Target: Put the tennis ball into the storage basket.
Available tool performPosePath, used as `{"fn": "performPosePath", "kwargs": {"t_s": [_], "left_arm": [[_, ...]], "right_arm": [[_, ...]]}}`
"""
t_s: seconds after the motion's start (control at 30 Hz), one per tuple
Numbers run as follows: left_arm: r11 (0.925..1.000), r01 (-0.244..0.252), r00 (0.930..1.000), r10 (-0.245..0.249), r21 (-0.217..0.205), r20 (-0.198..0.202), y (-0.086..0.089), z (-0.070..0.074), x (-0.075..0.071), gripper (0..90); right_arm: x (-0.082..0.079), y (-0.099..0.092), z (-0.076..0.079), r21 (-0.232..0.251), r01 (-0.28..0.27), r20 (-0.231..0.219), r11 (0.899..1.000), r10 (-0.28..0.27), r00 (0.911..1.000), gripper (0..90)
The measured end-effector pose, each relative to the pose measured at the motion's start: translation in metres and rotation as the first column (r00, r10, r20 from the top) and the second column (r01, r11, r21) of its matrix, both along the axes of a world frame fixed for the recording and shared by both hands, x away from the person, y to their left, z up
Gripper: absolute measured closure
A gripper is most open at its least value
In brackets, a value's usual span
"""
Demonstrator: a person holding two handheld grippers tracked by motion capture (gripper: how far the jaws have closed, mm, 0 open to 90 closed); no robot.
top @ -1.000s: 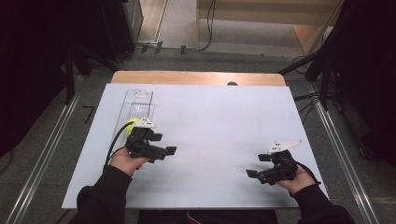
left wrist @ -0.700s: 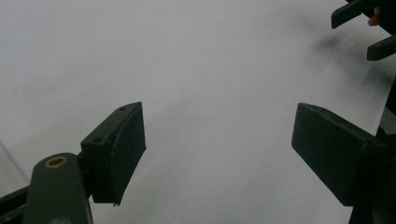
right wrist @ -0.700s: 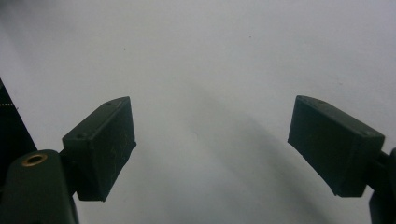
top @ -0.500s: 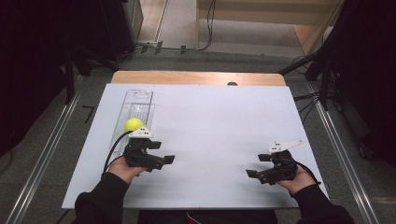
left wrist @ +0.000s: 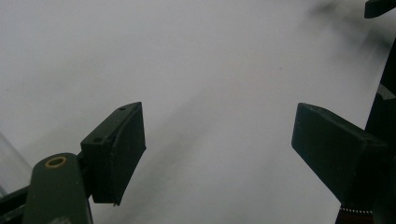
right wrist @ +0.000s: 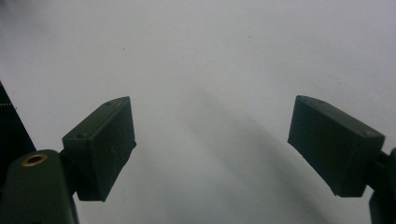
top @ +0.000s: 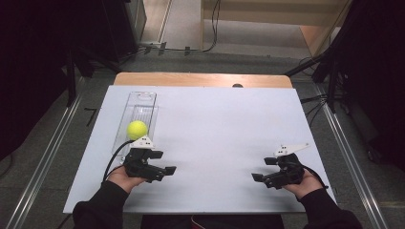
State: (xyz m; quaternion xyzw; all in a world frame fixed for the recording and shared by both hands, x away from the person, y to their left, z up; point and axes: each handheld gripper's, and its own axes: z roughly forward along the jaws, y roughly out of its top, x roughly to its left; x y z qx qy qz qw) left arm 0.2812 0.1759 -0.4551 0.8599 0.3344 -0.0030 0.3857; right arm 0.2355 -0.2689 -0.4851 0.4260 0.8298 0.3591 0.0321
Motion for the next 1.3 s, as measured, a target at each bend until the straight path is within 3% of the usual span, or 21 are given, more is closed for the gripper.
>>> {"fn": "performPosePath", "kwargs": {"t_s": [0.23, 0.6, 0.83, 1.3], "left_arm": [[0.9999, -0.012, 0.9999, 0.011, -0.006, -0.003, 0.007, -0.003, -0.003, 18.3], [0.9996, 0.002, 1.0, -0.002, 0.028, 0.004, 0.015, -0.005, -0.011, 18.4], [0.999, 0.006, 0.9999, -0.006, 0.045, -0.011, 0.02, -0.007, -0.014, 18.3], [0.9978, -0.015, 0.9996, 0.016, 0.064, -0.022, 0.03, -0.01, -0.015, 18.3]], "right_arm": [[0.0, 0.0, 0.0, 0.001, 0.005, -0.002, 1.0, -0.005, 1.0, 12.9], [0.0, 0.0, 0.0, -0.001, 0.001, -0.001, 1.0, -0.001, 1.0, 12.9], [0.0, 0.0, 0.0, 0.0, 0.003, -0.005, 1.0, -0.003, 1.0, 12.9], [0.0, 0.001, -0.001, -0.001, 0.004, -0.008, 1.0, -0.004, 1.0, 12.9]]}}
